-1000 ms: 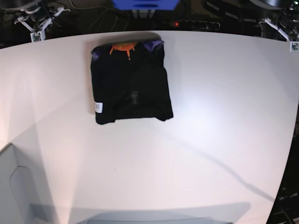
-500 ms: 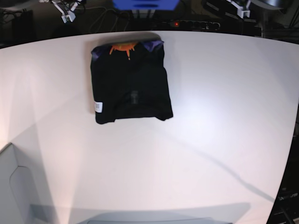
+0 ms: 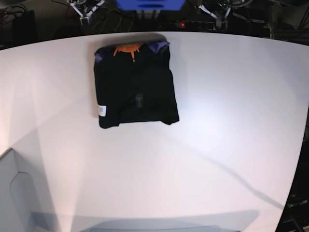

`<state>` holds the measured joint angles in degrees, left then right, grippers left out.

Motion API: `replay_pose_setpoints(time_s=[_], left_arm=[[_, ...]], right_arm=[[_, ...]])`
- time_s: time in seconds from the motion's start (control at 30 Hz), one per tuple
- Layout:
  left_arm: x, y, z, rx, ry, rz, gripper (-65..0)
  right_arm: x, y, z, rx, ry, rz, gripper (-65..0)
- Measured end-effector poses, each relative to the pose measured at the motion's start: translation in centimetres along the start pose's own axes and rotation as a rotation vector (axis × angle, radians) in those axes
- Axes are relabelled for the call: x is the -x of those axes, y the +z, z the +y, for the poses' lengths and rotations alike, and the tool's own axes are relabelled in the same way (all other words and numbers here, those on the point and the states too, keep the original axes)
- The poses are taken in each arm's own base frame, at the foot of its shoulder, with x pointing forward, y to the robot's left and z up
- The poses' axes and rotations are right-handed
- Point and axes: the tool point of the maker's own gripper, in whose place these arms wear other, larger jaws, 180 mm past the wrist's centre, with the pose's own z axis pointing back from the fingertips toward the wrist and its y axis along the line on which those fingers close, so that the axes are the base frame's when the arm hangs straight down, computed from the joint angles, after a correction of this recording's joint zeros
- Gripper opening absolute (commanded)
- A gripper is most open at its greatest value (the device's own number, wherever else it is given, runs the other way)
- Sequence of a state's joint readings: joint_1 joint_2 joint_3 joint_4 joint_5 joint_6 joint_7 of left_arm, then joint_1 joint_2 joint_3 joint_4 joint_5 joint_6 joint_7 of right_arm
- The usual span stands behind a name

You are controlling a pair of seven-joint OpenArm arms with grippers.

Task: Fold the T-shirt properly

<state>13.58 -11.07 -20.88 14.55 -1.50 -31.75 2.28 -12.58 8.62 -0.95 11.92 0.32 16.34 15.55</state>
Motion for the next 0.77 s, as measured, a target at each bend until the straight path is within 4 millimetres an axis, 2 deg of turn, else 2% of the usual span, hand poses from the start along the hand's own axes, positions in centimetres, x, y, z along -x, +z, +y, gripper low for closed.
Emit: replay_pose_setpoints(time_s=[0.07,0.23,0.33,0.4,0.53,0.7,0.77], left_arm=[[0.0,-0.5,-1.0,0.018,-0.04,0.026,-65.0],[-1.8,-1.7,-3.8,0.07,-0.105,0.015,-65.0],[-1.9,-2.1,-5.0,0.089,-0.096,0.014,-65.0],[-1.5,-2.1,-4.9,0.088,-0.091,0.02,-65.0],[-0.2,-2.3,-5.8,0.102,-0.089,0.046,-65.0],[-1.4,-2.7,-6.6,0.112,-0.09,0.021,-65.0],[-2.0,-2.8,-5.0,0.023,-0.087,0.005,-65.0]], right_arm=[[-0.5,-0.3,-0.2,0.054,0.006,-0.016,-65.0],[-4.0,-1.1,-0.9,0.281,0.041,-0.083,-65.0],[-5.6,-0.9,-1.2,0.412,0.062,-0.112,-65.0],[-5.8,-0.4,-2.0,0.486,0.078,-0.108,-65.0],[-5.7,-0.3,-2.4,0.505,0.079,-0.1,-65.0],[-5.5,-0.2,-2.6,0.507,0.082,-0.1,-65.0],[-5.3,-0.1,-2.6,0.507,0.082,-0.096,-65.0]])
